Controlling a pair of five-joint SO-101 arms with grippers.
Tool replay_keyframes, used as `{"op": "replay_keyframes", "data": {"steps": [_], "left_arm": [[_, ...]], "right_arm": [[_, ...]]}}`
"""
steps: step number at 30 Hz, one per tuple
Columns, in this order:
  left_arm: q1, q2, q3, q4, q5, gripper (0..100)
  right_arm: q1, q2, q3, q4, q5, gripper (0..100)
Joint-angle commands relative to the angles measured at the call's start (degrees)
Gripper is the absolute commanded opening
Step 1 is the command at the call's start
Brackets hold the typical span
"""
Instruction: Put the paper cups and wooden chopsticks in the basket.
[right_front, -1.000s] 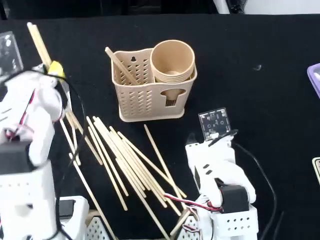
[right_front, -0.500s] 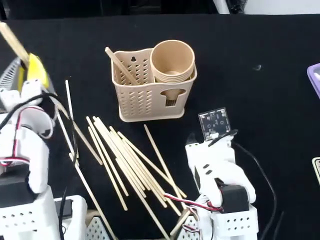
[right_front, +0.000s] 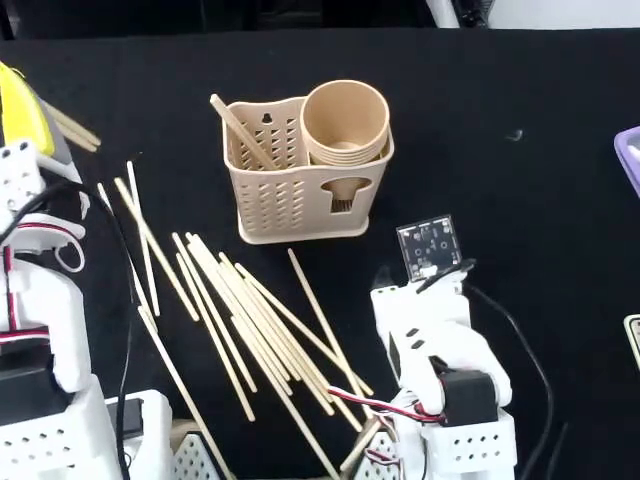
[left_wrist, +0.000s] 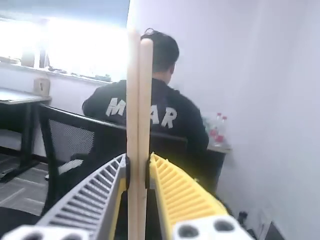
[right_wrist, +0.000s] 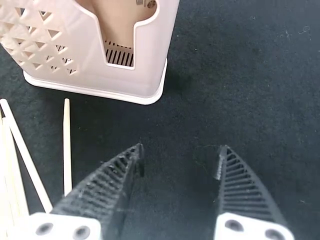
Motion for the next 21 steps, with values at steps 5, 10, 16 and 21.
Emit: {"op": "replay_keyframes", "data": {"steps": [5,10,16,21], "left_arm": [[16.48,0.35,0.57,-1.41,3.34,3],[26.95,6.77,-1.01,-2.37,3.34,3],[30.99,20.13,-6.37,-6.42,2.81,3],[31.25,27.96,-12.0,-6.42,2.81,3]], "right_arm": [[0.88,-0.57,-0.22,-1.23,-0.44,24.3],[0.88,-0.57,-0.22,-1.23,-0.44,24.3],[0.88,-0.57,-0.13,-1.23,-0.44,24.3],[0.88,-0.57,0.31,-1.23,-0.35,24.3]]}}
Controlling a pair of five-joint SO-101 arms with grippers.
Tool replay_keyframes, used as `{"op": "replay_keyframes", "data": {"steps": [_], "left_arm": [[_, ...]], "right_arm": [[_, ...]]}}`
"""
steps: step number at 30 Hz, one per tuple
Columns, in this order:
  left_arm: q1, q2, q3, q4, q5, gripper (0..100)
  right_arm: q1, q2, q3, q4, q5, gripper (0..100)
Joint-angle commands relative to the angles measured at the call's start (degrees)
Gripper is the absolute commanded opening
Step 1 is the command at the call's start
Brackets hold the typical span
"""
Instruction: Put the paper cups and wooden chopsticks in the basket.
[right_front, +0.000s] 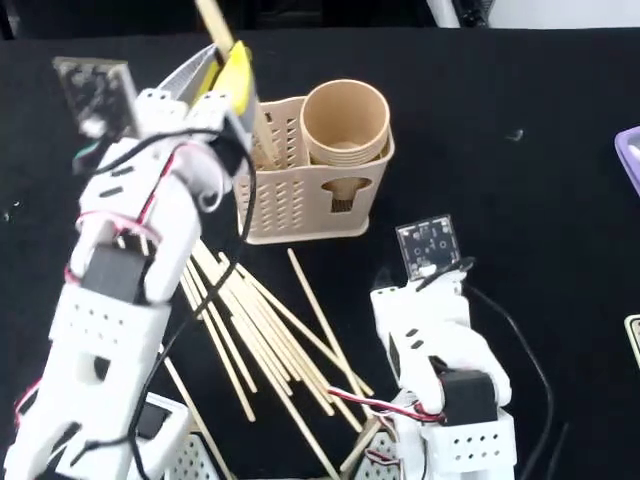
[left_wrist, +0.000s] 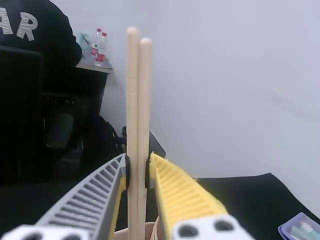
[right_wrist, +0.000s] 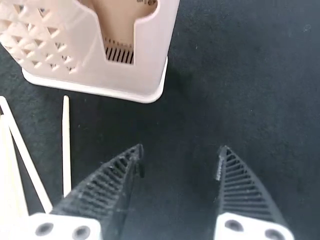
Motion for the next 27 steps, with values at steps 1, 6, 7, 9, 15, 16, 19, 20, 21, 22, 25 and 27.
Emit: {"op": "replay_keyframes", "data": {"steps": [1,6,7,9,15,16,19,20,21,22,25,27], "left_arm": [[0.48,3.96,-5.93,-1.23,0.18,3],[0.92,8.26,-5.85,-1.14,-6.33,3],[0.92,9.05,-5.85,-1.05,-7.3,3],[0.92,10.64,-5.85,-1.05,-8.62,3],[1.1,12.4,-3.12,-0.97,-11.08,6],[1.1,12.4,-2.24,-0.97,-10.99,10],[0.48,12.31,-0.75,-0.97,-10.64,20],[0.48,12.31,-0.66,-0.97,-10.64,20],[0.4,12.31,-0.57,-0.88,-10.73,19],[0.4,12.31,-0.48,-0.88,-10.81,19],[0.48,12.13,-1.01,0.26,-10.73,18],[0.48,10.37,-1.54,3.08,-10.81,18]], "right_arm": [[0.88,-0.57,-0.31,-1.23,-0.35,24.3],[0.88,-0.57,-0.31,-1.23,-0.35,24.3],[0.88,-0.57,-0.31,-1.23,-0.35,24.3],[0.88,-0.57,-0.31,-1.23,-0.26,24.3],[0.88,-0.57,-0.31,-1.23,-0.09,24.3],[0.88,-0.57,-0.31,-1.23,-0.09,24.3],[0.88,-0.57,-0.31,-1.23,0.0,24.3],[0.88,-0.57,-0.31,-1.23,0.0,24.3],[0.88,-0.57,-0.31,-1.23,0.0,24.3],[0.88,-0.57,-0.31,-1.23,0.0,24.3],[0.88,-0.57,-0.31,-1.23,0.0,24.3],[0.88,-0.57,-0.31,-1.23,-0.09,24.3]]}}
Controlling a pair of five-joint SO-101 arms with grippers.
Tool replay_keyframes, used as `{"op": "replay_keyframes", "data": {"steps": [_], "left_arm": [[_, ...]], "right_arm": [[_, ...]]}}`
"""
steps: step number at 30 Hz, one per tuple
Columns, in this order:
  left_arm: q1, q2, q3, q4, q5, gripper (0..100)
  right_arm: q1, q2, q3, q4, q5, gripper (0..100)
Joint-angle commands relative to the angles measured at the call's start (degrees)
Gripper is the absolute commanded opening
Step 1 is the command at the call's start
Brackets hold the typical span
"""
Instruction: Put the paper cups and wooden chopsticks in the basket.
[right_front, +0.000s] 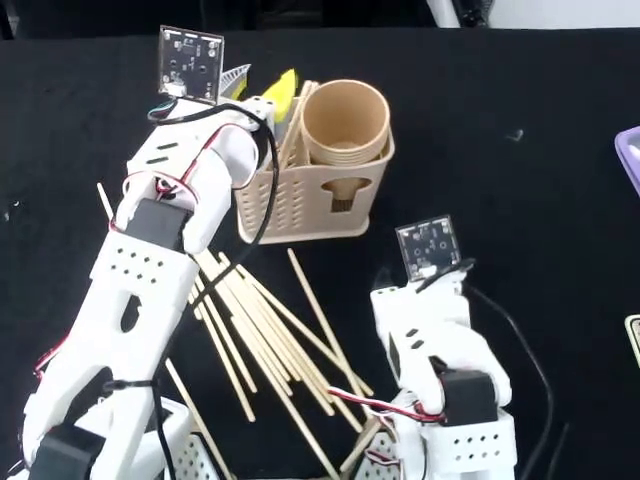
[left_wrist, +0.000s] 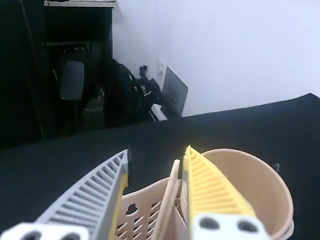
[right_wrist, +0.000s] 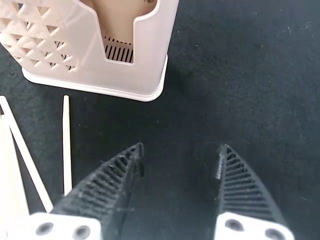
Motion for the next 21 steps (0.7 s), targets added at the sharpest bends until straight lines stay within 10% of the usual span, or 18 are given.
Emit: {"op": "replay_keyframes", "data": {"steps": [1,9,21], "left_arm": [[0.04,-3.69,-1.71,3.96,-0.53,18],[-8.04,-25.32,0.22,22.77,-1.93,18],[-34.07,-48.26,38.11,37.36,-13.36,18]], "right_arm": [[0.88,-0.57,-0.4,-1.23,-0.09,24.3],[0.88,0.04,-4.62,-0.53,0.0,24.3],[0.53,9.45,-26.51,8.88,7.65,24.3]]}}
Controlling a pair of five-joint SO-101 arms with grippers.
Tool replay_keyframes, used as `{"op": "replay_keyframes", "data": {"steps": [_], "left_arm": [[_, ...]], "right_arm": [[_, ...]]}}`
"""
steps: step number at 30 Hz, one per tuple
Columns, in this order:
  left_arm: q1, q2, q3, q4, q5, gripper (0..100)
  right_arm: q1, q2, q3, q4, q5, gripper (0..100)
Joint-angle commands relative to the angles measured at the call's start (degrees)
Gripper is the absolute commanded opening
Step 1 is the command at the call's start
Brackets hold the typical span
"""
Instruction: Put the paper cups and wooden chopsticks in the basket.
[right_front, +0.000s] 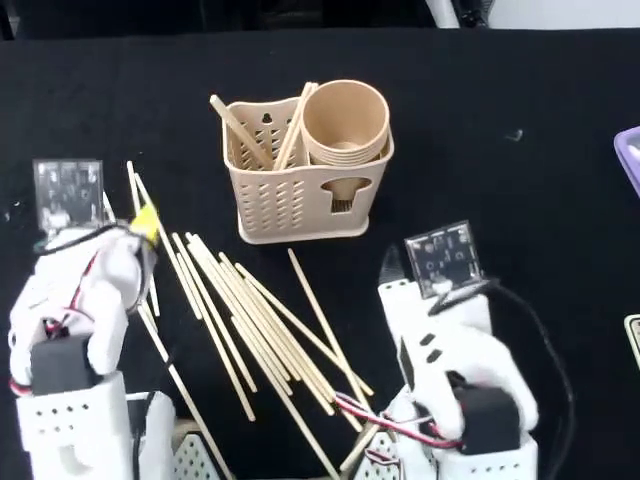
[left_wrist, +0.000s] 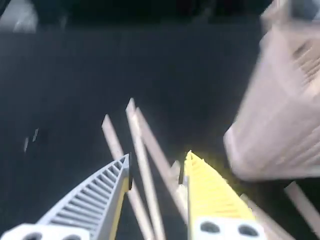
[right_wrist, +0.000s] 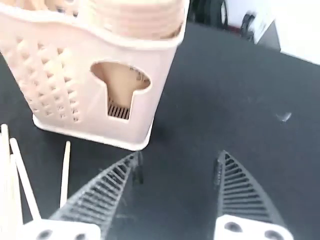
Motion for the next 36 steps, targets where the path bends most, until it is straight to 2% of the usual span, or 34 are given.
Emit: {"op": "replay_keyframes", "data": {"steps": [1,5,9,11,16,18,22,27,31,36], "left_arm": [[-6.64,-5.36,10.51,0.35,-1.41,18],[-7.52,-10.9,19.82,0.53,-1.32,18],[-7.52,-16.44,22.55,0.7,-1.23,18],[-7.34,-18.9,22.46,0.88,-1.23,18],[-7.16,-21.36,23.08,1.67,-1.14,18],[-6.9,-21.36,23.43,2.46,-1.14,18],[-5.67,-21.54,24.04,2.46,-1.14,18],[-5.41,-21.45,24.13,2.46,-1.14,18],[-5.23,-21.45,24.13,2.46,-1.14,18],[-5.14,-21.45,24.13,2.2,-1.05,18]], "right_arm": [[0.53,9.63,-13.23,6.33,1.49,24.4],[0.44,24.84,-24.13,15.91,1.58,24.6],[0.97,41.54,-25.98,23.3,4.31,24.7],[3.16,49.8,-26.07,24.44,3.34,24.7],[13.36,65.27,-27.56,19.6,0.0,24.4],[15.38,70.11,-27.56,17.85,-1.67,24.4],[15.82,77.67,-25.71,14.68,-3.25,24.4],[17.67,83.74,-18.51,3.25,-4.13,24.3],[20.22,84.09,-12.53,-4.92,-5.8,24.3],[20.22,84.26,-10.42,-7.82,-5.8,24.3]]}}
